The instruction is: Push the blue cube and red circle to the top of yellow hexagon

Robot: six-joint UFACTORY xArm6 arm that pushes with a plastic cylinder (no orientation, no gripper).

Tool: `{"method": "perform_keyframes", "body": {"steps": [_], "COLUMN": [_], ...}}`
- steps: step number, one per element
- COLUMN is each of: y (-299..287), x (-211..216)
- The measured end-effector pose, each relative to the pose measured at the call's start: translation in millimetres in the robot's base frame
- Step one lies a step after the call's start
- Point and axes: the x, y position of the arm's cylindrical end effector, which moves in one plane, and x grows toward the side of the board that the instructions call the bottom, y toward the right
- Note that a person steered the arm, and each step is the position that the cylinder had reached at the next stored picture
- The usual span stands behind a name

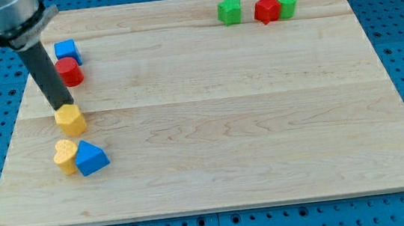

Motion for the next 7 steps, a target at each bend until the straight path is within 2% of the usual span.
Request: {"method": "perform_keyframes", "body": {"steps": [1, 3, 5, 6, 7], "y": [-0.2, -92.7, -92.5, -54.8, -20.8], "x": [27.6, -28.6, -138.0, -173.0, -149.3]}}
